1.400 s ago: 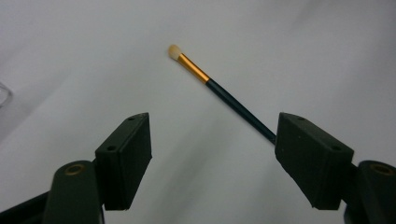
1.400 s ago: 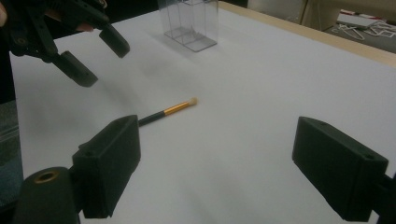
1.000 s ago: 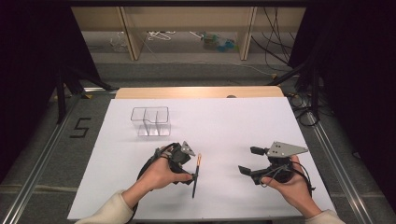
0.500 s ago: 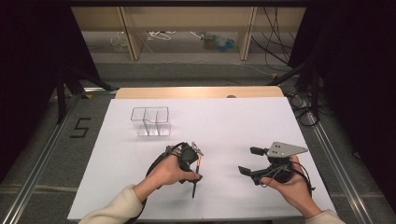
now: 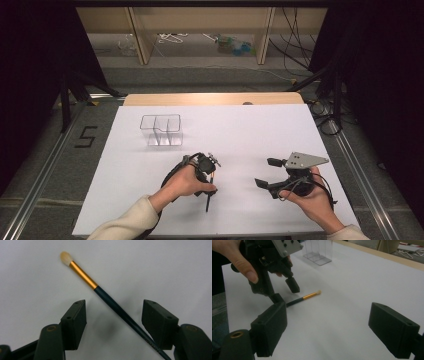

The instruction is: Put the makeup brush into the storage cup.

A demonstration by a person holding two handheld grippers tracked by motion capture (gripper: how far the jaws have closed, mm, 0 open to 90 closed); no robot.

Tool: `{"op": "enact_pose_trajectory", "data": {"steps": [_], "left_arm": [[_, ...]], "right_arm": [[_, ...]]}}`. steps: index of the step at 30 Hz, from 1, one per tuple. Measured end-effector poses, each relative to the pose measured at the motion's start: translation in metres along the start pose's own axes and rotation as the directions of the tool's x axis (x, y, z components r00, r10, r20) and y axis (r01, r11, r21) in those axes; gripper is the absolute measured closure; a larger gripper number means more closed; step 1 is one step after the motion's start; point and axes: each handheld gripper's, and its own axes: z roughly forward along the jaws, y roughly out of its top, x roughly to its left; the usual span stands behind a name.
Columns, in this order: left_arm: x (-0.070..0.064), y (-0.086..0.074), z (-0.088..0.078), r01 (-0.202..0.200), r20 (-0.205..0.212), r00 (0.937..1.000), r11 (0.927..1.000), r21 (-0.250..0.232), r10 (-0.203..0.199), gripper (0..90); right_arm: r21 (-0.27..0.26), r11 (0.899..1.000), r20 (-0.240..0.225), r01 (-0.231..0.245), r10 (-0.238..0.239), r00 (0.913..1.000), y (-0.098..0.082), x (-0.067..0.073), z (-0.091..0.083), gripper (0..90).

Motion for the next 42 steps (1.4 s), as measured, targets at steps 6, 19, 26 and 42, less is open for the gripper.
{"op": "enact_pose_trajectory", "data": {"steps": [6, 19, 26, 42], "left_arm": [[0.001, -0.001, 0.004, -0.020, -0.009, 0.9998, 0.9995, 0.023, 0.020, 42.8], [0.004, -0.002, 0.001, -0.054, -0.033, 0.9979, 0.9971, 0.054, 0.056, 64.4], [0.009, -0.004, -0.001, -0.022, -0.027, 0.9994, 0.9979, 0.061, 0.023, 76.8], [0.009, -0.004, -0.001, -0.035, -0.035, 0.9987, 0.9971, 0.068, 0.038, 83.3]], "right_arm": [[0.002, 1.000, -0.002, -0.001, 0.001, 1.0000, 0.000, 0.000, 0.000, 16.1], [0.006, 1.000, -0.006, -0.001, 0.001, 1.0000, 0.000, 0.000, 0.000, 16.1], [0.009, 1.000, -0.004, -0.003, 0.003, 1.0000, 0.000, 0.000, 0.001, 16.1], [0.012, 1.000, -0.005, -0.007, 0.007, 1.0000, -0.001, 0.000, 0.001, 16.1]]}}
